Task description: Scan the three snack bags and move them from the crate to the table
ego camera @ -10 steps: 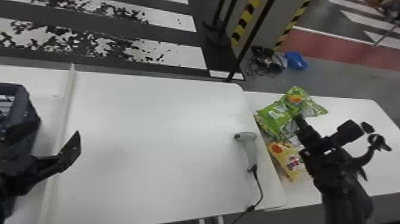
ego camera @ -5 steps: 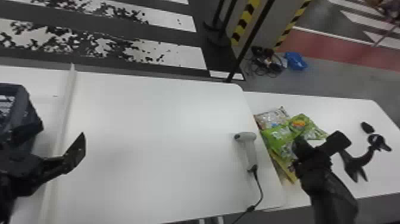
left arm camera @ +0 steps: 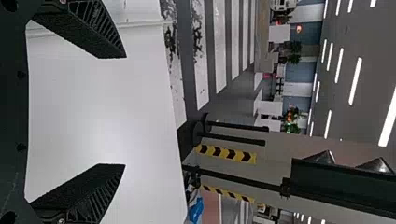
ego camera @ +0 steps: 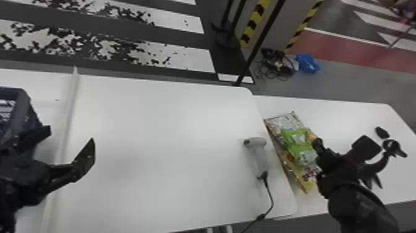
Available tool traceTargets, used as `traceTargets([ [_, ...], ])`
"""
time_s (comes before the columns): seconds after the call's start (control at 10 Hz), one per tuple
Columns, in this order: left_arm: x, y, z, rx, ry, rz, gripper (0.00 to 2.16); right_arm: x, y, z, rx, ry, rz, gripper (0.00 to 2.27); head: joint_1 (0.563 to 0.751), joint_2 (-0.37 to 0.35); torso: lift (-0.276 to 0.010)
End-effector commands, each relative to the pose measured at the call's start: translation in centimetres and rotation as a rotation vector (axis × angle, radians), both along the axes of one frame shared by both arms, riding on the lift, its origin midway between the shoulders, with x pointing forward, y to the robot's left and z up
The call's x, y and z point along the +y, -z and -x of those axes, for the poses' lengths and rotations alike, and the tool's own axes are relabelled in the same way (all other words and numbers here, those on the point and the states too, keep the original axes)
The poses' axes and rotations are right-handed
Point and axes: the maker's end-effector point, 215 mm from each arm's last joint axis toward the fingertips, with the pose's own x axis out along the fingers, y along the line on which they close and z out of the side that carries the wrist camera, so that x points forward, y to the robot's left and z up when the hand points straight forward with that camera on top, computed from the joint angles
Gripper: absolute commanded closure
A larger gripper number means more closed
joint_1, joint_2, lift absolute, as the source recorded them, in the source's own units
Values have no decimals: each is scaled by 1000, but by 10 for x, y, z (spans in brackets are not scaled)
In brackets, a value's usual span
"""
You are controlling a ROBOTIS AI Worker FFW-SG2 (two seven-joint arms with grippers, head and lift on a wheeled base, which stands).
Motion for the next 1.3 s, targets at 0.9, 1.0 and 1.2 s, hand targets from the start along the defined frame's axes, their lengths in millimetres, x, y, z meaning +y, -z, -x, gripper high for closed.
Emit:
traceTargets([
  [0.9, 49, -6, 34, -18, -140, -14, 29, 415, -30, -21, 12, -793, -19, 93, 695, -164, -62],
  [1.0, 51, -9, 45, -38, -144, -8, 29, 435, -23, -8, 20, -825, -20, 103, 695, -93, -62],
  [1.2, 47, -12, 71, -49, -146, 17, 33, 438, -20, 24, -9, -831, -26, 110, 695, -26, -62],
])
